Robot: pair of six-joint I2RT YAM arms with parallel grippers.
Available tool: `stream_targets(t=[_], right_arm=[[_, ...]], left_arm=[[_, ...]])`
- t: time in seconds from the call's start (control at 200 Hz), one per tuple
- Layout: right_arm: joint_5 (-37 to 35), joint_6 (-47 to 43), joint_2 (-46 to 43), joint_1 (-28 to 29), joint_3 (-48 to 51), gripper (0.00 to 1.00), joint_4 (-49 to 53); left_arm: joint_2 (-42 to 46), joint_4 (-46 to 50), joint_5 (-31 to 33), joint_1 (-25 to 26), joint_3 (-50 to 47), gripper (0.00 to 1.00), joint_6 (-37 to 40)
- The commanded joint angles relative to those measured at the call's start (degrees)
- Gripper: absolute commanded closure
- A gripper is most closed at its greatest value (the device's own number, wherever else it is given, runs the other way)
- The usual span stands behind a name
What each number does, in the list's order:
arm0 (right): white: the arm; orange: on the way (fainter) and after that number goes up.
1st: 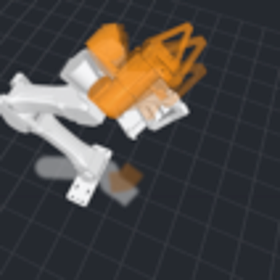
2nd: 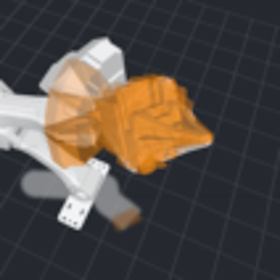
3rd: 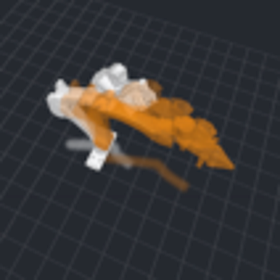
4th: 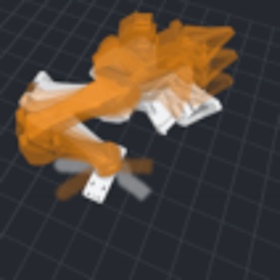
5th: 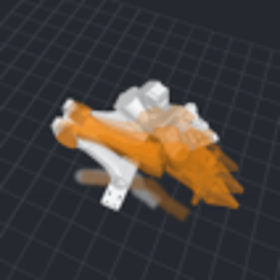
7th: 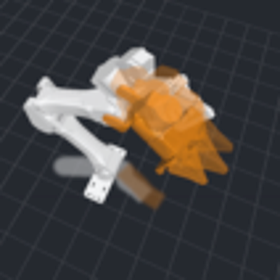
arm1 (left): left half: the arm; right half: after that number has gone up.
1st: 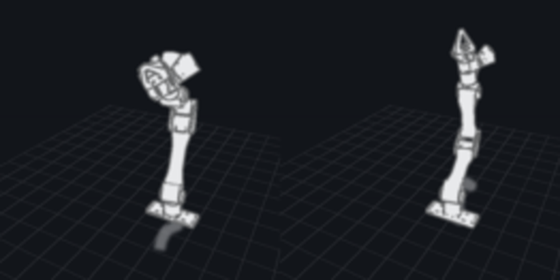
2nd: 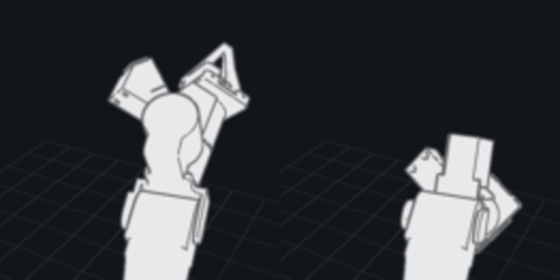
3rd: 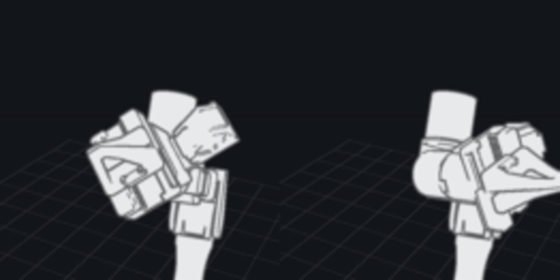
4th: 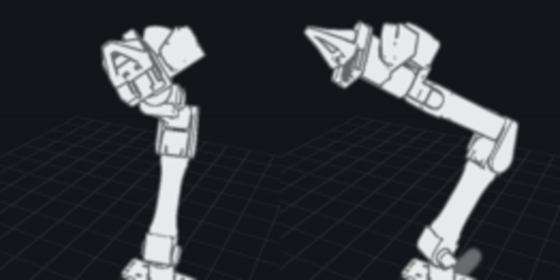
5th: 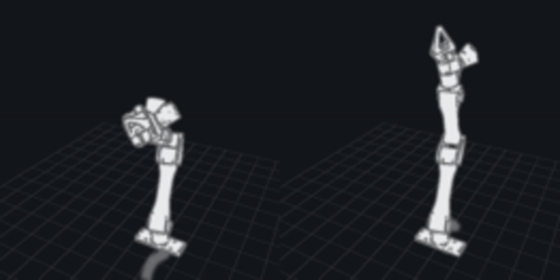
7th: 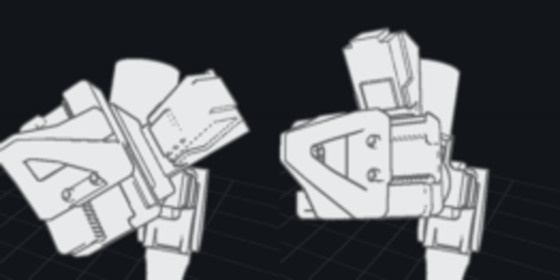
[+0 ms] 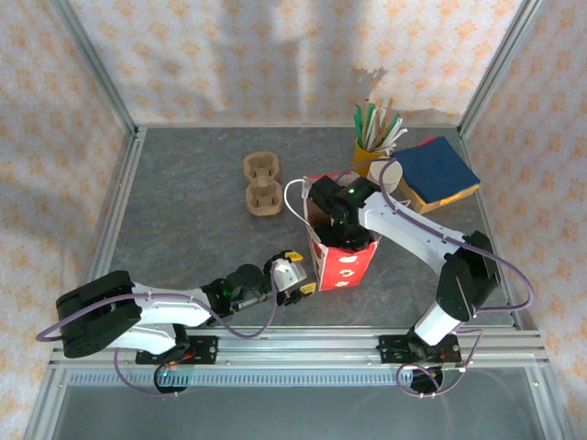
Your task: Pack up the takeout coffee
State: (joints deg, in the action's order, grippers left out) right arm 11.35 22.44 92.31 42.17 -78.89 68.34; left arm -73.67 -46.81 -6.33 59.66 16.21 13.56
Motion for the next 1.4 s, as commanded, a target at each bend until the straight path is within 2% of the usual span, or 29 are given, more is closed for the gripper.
stream_targets(t=[0.0,1.397], right_arm=[[-2.08,0.37,-0.98,-0.16,-2.05,0.10,0.47],[-2.31,-1.25,-0.42,-0.16,-3.55,0.09,1.45]], left_arm=[[1.50,0.27,1.73,0.54,-0.89,0.24,-0.27],[-0.16,0.36,1.85,0.53,0.67,0.22,0.33]])
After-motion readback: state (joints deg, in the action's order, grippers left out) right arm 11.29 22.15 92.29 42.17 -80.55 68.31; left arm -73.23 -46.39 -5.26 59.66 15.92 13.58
